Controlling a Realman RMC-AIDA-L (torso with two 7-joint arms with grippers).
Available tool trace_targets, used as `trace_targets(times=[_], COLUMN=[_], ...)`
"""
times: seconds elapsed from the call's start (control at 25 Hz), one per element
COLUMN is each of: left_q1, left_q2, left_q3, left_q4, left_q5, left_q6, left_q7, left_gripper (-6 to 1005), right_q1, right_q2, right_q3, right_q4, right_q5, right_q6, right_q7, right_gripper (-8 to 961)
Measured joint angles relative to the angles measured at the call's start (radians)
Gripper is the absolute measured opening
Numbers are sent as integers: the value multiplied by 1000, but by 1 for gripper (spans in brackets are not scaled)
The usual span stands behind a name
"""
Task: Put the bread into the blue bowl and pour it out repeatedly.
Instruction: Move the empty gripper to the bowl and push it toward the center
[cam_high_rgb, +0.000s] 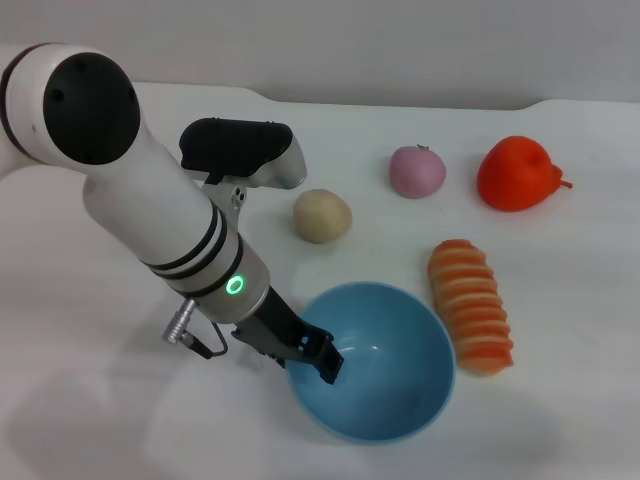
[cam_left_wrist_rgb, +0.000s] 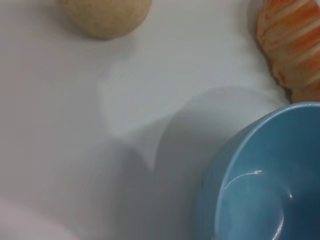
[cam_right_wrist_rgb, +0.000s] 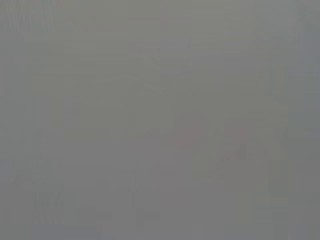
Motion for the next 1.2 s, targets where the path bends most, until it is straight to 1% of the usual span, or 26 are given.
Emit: trace_targets(times=[0.2,0.32,0.72,0.96,1.04,1.12,1.2], left_q1=[-1,-2,7,17,19,23,30], left_q2=[0,0,0,5,6,6,7], left_q3=[4,5,-8,-24,-37,-51,-68], left_q4=[0,-2,-4,-4,-4,-4,-4], left_q5=[-3,-6,-33,-51,-52,-53,-49], left_q6=[3,6,23,40,44,45,46], left_q7=[3,7,0,-1,1,2,-1], left_gripper=[527,369,166,13,13,12,12], right_q1=[-10,-14,-22,-14,-9,-2,4], right_q2=[-2,-2,-4,-13,-18,-28,-46], right_q3=[0,0,-7,-10,-21,-56,-118], right_q4=[-4,-12,-14,-14,-14,-14,-18], right_q5=[0,0,0,-8,-18,-38,-86], right_q6=[0,0,-1,45,75,115,165], right_q7=[0,0,22,141,206,309,448], right_gripper=[444,444,445,445,445,444,444])
